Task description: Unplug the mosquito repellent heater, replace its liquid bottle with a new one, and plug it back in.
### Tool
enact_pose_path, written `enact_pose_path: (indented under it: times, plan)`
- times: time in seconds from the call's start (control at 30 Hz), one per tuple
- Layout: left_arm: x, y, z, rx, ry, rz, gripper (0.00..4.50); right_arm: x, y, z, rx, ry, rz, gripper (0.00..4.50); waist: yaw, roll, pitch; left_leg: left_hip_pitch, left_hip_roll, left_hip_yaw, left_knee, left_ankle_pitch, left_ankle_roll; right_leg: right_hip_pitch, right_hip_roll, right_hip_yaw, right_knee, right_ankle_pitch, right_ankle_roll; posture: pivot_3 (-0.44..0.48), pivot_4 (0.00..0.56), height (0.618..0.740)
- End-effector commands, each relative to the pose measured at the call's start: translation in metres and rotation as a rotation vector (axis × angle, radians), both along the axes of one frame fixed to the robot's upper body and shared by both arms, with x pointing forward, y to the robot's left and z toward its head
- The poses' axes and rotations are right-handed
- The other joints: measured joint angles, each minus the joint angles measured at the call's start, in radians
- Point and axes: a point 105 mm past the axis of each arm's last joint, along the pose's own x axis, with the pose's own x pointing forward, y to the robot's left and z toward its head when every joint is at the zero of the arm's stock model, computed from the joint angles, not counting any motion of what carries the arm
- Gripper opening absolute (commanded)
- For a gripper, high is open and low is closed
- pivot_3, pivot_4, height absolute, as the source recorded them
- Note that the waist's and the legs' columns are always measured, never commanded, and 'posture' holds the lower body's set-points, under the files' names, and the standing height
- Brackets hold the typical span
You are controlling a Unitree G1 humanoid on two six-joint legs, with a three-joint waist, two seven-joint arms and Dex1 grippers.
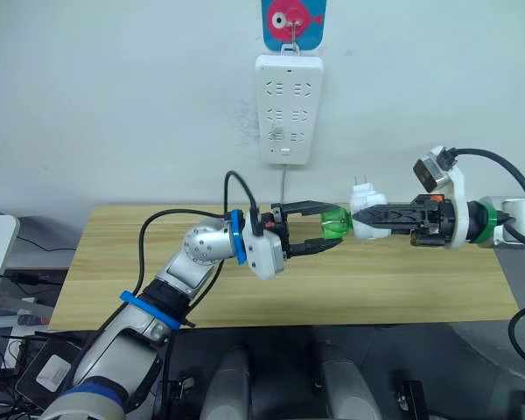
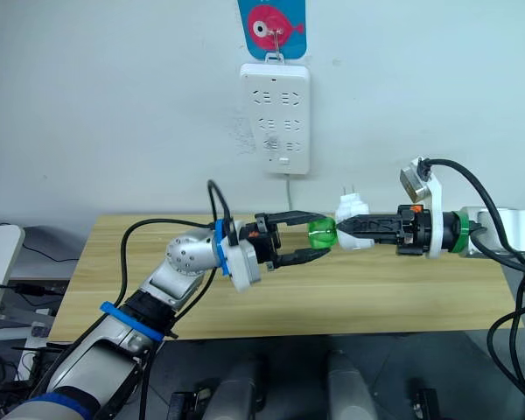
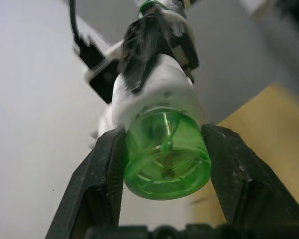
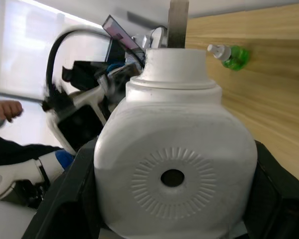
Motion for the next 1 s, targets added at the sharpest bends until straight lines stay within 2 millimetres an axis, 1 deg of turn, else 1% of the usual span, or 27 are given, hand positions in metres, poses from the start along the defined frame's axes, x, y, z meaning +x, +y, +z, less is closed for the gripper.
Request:
enact_pose_path:
  times: [0.03, 0.07, 0.1, 0.2, 0.23, 0.3, 0.37, 0.47, 0.53, 0.63, 0.7, 0.73, 0.8, 0.83, 0.9, 0.93, 0.97, 1.0]
  plan:
    - [0.002, 0.007, 0.027, -0.01, 0.502, -0.119, 2.15, -0.02, 0.008, -0.001, -0.024, -0.009, 0.126, 3.01, -0.005, 0.0, 0.0, -0.001, 0.001, -0.001, 0.002, 0.0, 0.0, 0.0, 0.001, -0.001, 0.0, 0.0, 0.0, -0.075, 0.258, 0.74]
    - [0.002, 0.01, 0.028, 0.022, 0.689, -0.167, 2.15, -0.02, 0.008, -0.001, -0.022, -0.011, 0.129, 3.01, -0.007, 0.0, 0.0, -0.002, 0.001, -0.001, 0.005, 0.0, 0.0, 0.0, 0.003, -0.001, 0.001, 0.0, 0.0, -0.073, 0.258, 0.74]
    - [0.001, 0.013, 0.031, 0.035, 0.838, -0.209, 2.15, -0.019, 0.009, 0.0, -0.019, -0.013, 0.132, 3.01, -0.008, 0.0, 0.0, -0.002, 0.002, -0.001, 0.007, 0.0, 0.0, 0.0, 0.004, -0.002, 0.002, 0.0, 0.0, -0.073, 0.258, 0.74]
    - [0.011, 0.022, 0.038, 0.017, 1.207, -0.273, 2.15, -0.018, 0.009, 0.001, -0.011, -0.017, 0.136, 3.01, -0.012, 0.0, 0.0, -0.002, 0.002, -0.001, 0.008, 0.0, 0.0, 0.0, 0.005, -0.002, 0.002, -0.001, 0.002, -0.075, 0.26, 0.74]
    - [0.013, 0.027, 0.04, 0.003, 1.314, -0.317, 2.15, -0.017, 0.009, 0.001, -0.005, -0.015, 0.137, 3.01, -0.012, 0.0, 0.0, -0.002, 0.002, -0.001, 0.008, 0.0, 0.0, 0.0, 0.005, -0.002, 0.002, -0.002, 0.003, -0.075, 0.26, 0.74]
    - [0.017, 0.034, 0.039, -0.025, 1.45, -0.361, 2.15, -0.016, 0.008, 0.002, 0.005, -0.014, 0.133, 3.01, -0.013, 0.0, 0.0, -0.002, 0.002, 0.0, 0.008, -0.001, 0.001, 0.0, 0.005, -0.002, 0.001, -0.001, 0.002, -0.075, 0.26, 0.74]
    - [0.018, 0.035, 0.033, -0.024, 1.499, -0.354, 2.15, -0.014, 0.008, 0.004, 0.016, -0.015, 0.12, 3.01, -0.014, 0.0, 0.0, -0.003, 0.002, 0.0, 0.008, -0.001, 0.001, 0.0, 0.005, -0.002, 0.001, 0.0, 0.001, -0.091, 0.259, 0.74]
    - [0.012, 0.033, 0.032, -0.019, 1.5, -0.369, 2.15, -0.011, 0.006, 0.005, 0.031, -0.013, 0.097, 3.01, -0.014, 0.0, 0.0, -0.003, 0.002, 0.002, 0.007, -0.001, 0.001, -0.002, 0.005, 0.0, 0.001, 0.0, 0.0, -0.103, 0.261, 0.74]
    - [0.013, 0.033, 0.029, -0.045, 1.503, -0.347, 2.15, -0.008, 0.005, 0.006, 0.04, -0.009, 0.074, 3.01, -0.014, 0.0, 0.0, -0.003, 0.001, 0.002, 0.008, -0.001, 0.001, -0.002, 0.003, 0.001, 0.001, 0.0, 0.0, -0.106, 0.263, 0.74]
    - [0.028, 0.038, 0.016, -0.148, 1.527, -0.221, 2.72, -0.002, 0.001, 0.006, 0.052, -0.003, 0.032, 3.01, -0.011, 0.0, 0.0, -0.003, 0.001, 0.003, 0.009, -0.001, 0.001, -0.002, 0.003, 0.002, 0.002, 0.0, 0.0, -0.112, 0.266, 0.74]
    - [0.038, 0.044, 0.012, -0.217, 1.503, -0.122, 3.31, 0.0, 0.0, 0.006, 0.055, 0.001, 0.009, 3.01, -0.011, 0.0, 0.0, -0.003, 0.001, 0.003, 0.009, -0.001, 0.001, -0.002, 0.003, 0.001, 0.002, 0.0, 0.0, -0.115, 0.268, 0.74]
    - [0.037, 0.047, 0.013, -0.229, 1.443, -0.073, 3.63, 0.002, -0.002, 0.006, 0.059, 0.005, -0.008, 3.01, -0.011, 0.0, 0.0, -0.003, 0.001, 0.003, 0.009, -0.001, 0.001, -0.002, 0.003, 0.002, 0.002, 0.0, 0.0, -0.117, 0.271, 0.74]
    - [0.025, 0.049, 0.018, -0.196, 1.295, -0.023, 4.24, 0.006, -0.006, 0.006, 0.068, 0.014, -0.037, 3.01, -0.012, 0.0, 0.0, -0.003, 0.001, 0.003, 0.008, -0.001, 0.001, -0.002, 0.003, 0.002, 0.001, 0.0, 0.0, -0.115, 0.273, 0.74]
    - [0.016, 0.048, 0.019, -0.163, 1.192, 0.003, 4.48, 0.007, -0.008, 0.006, 0.069, 0.019, -0.051, 3.01, -0.012, 0.0, 0.0, -0.003, 0.001, 0.004, 0.007, -0.001, 0.001, -0.002, 0.003, 0.002, 0.001, 0.0, 0.0, -0.106, 0.275, 0.74]
    - [-0.003, 0.043, 0.015, -0.072, 0.898, 0.074, 4.48, 0.01, -0.01, 0.006, 0.071, 0.026, -0.065, 3.01, -0.011, 0.0, 0.0, -0.003, 0.001, 0.004, 0.007, -0.001, 0.001, -0.002, 0.002, 0.003, 0.001, 0.0, 0.0, -0.099, 0.279, 0.74]
    - [-0.011, 0.041, 0.012, -0.033, 0.788, 0.082, 4.48, 0.01, -0.01, 0.006, 0.071, 0.029, -0.069, 3.01, -0.01, 0.0, 0.0, -0.003, 0.001, 0.005, 0.007, -0.001, 0.001, -0.002, 0.002, 0.003, 0.0, 0.0, 0.0, -0.099, 0.279, 0.74]
    - [-0.015, 0.04, 0.006, -0.005, 0.69, 0.105, 4.48, 0.012, -0.01, 0.006, 0.073, 0.031, -0.071, 3.01, -0.007, 0.0, 0.0, -0.003, 0.001, 0.006, 0.007, -0.001, 0.001, -0.002, 0.002, 0.004, 0.0, 0.0, 0.0, -0.099, 0.279, 0.74]
    - [-0.014, 0.042, 0.0, -0.003, 0.601, 0.145, 4.48, 0.013, -0.009, 0.006, 0.074, 0.032, -0.071, 3.01, -0.006, 0.0, 0.0, -0.003, 0.0, 0.006, 0.007, -0.001, 0.001, -0.002, 0.002, 0.004, 0.0, 0.0, 0.0, -0.099, 0.279, 0.74]
